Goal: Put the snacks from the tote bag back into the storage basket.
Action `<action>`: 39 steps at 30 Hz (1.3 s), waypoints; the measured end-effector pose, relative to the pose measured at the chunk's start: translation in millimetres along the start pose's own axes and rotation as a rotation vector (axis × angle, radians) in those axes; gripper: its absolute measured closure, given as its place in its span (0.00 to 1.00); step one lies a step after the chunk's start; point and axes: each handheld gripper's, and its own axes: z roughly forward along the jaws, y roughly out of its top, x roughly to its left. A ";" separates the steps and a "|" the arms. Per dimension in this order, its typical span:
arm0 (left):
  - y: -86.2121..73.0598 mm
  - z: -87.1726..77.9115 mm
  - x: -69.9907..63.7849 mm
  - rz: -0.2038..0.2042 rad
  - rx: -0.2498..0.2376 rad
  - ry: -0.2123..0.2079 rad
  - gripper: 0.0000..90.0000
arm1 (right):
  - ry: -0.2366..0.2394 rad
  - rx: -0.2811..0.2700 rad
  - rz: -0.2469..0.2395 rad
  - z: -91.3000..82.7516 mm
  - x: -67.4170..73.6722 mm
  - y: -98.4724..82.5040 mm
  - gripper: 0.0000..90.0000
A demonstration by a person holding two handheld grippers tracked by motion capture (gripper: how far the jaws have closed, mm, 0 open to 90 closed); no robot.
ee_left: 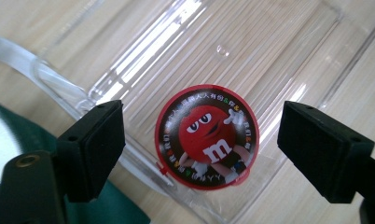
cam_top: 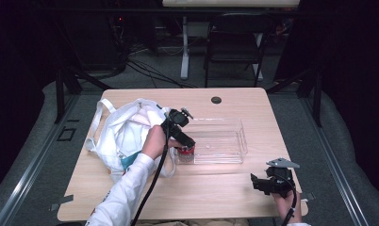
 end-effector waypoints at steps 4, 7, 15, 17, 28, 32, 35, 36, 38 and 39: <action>-3.3 -13.8 2.2 -0.001 -0.018 0.012 0.13 | 0.002 0.003 -0.001 -0.3 0.1 0.0 0.16; -7.8 -27.6 6.4 -0.002 -0.034 0.030 0.09 | -0.001 0.004 -0.002 -0.3 0.3 0.1 0.16; -34.1 -66.7 24.6 -0.044 -0.090 0.091 0.03 | -0.001 -0.002 -0.005 -1.0 1.2 -0.3 0.16; -41.0 -75.2 29.0 -0.060 -0.114 0.106 0.02 | -0.002 -0.003 -0.005 -1.2 1.2 -0.6 0.16; -75.2 -98.0 42.3 -0.107 -0.151 0.169 0.00 | -0.004 -0.005 -0.005 -1.6 1.5 -0.5 0.16; -89.4 -104.3 47.1 -0.130 -0.163 0.185 0.00 | -0.003 -0.002 -0.009 -1.9 1.7 -0.4 0.16; -100.5 -108.8 48.3 -0.143 -0.172 0.197 0.00 | -0.005 -0.002 -0.008 -2.6 1.5 -0.5 0.16; -108.4 -111.9 49.0 -0.151 -0.174 0.211 0.00 | -0.005 -0.004 -0.009 -2.7 1.7 -0.6 0.16; -117.1 -114.4 50.1 -0.157 -0.174 0.224 0.00 | -0.004 -0.002 -0.010 -2.7 1.9 -0.5 0.16; -117.1 -114.4 50.1 -0.157 -0.174 0.224 0.00 | -0.004 -0.002 -0.010 -2.7 1.9 -0.5 0.16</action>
